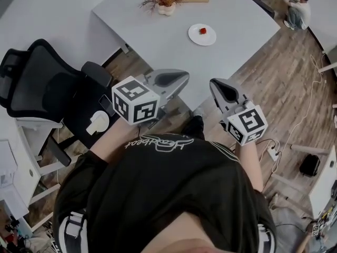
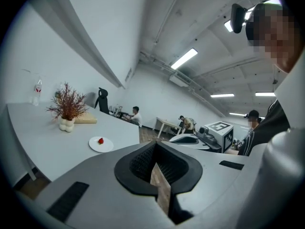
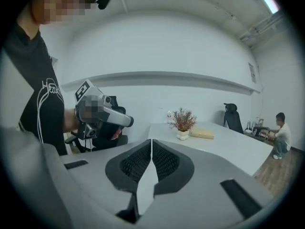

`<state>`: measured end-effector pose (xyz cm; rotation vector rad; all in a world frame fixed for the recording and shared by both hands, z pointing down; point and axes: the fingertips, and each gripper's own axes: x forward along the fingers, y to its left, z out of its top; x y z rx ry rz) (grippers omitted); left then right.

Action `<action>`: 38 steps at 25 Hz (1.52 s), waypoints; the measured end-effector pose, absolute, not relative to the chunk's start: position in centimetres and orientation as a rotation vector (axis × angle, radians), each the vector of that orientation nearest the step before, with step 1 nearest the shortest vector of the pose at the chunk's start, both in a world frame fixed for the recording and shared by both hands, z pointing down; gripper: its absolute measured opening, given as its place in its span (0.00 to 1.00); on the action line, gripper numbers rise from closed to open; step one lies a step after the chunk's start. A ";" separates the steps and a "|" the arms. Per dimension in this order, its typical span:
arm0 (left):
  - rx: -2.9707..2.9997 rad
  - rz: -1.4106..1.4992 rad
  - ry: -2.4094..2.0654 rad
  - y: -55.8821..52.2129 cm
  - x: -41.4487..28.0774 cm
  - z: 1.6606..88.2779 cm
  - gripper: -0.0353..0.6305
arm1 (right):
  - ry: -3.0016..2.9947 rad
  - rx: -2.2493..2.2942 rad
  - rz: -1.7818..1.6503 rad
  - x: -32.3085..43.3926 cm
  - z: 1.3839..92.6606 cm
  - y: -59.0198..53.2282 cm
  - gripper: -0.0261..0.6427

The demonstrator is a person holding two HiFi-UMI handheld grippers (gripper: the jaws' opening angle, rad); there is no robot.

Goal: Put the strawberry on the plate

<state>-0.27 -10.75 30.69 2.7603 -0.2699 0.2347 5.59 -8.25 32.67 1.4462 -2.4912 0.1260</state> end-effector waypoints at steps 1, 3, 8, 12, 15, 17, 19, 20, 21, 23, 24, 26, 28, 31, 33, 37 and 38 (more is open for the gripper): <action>2.765 0.237 -0.267 -10.2 -0.6 30.8 0.06 | -2.499 1.446 0.150 5.2 33.0 -7.6 0.06; 2.773 0.235 -0.267 -9.3 -1.2 31.2 0.06 | -2.511 1.442 0.204 4.6 33.8 -6.4 0.06; 2.779 0.234 -0.291 -7.6 -2.2 31.7 0.06 | -2.543 1.468 0.319 3.7 34.6 -4.2 0.05; 2.791 0.230 -0.266 -5.9 -2.5 31.4 0.06 | -2.535 1.492 0.338 3.3 34.8 -3.0 0.05; 2.786 0.223 -0.251 -5.2 -2.7 31.1 0.06 | -2.529 1.492 0.330 2.9 34.6 -2.8 0.05; 2.796 0.227 -0.242 -4.8 -2.8 30.9 0.06 | -2.532 1.502 0.325 2.8 34.3 -2.6 0.05; 2.808 0.228 -0.231 -4.4 -2.8 30.6 0.06 | -2.531 1.509 0.320 2.6 34.2 -2.4 0.05; 2.812 0.227 -0.227 -4.3 -2.8 30.5 0.06 | -2.526 1.510 0.316 2.6 34.2 -2.3 0.05; 2.813 0.227 -0.223 -4.2 -2.8 30.5 0.06 | -2.521 1.511 0.313 2.5 34.2 -2.3 0.05; 2.810 0.231 -0.216 -4.2 -2.7 30.6 0.06 | -2.512 1.511 0.309 2.5 34.3 -2.3 0.05; 2.807 0.234 -0.213 -4.2 -2.6 30.7 0.06 | -2.507 1.512 0.308 2.5 34.4 -2.2 0.05; 2.801 0.239 -0.209 -4.3 -2.4 31.0 0.06 | -2.499 1.514 0.307 2.8 34.5 -2.2 0.05; 2.796 0.240 -0.205 -4.4 -2.3 31.2 0.06 | -2.492 1.519 0.307 3.0 34.5 -2.3 0.05; 2.791 0.244 -0.197 -4.4 -2.1 31.4 0.06 | -2.487 1.524 0.309 3.1 34.6 -2.4 0.05; 2.785 0.248 -0.192 -4.5 -2.0 31.7 0.06 | -2.483 1.528 0.319 3.2 34.9 -2.4 0.05; 2.768 0.249 -0.194 -4.8 -1.7 32.3 0.06 | -2.472 1.535 0.340 3.6 35.5 -2.5 0.05; 2.765 0.250 -0.194 -4.9 -1.6 32.4 0.06 | -2.471 1.536 0.344 3.7 35.6 -2.6 0.05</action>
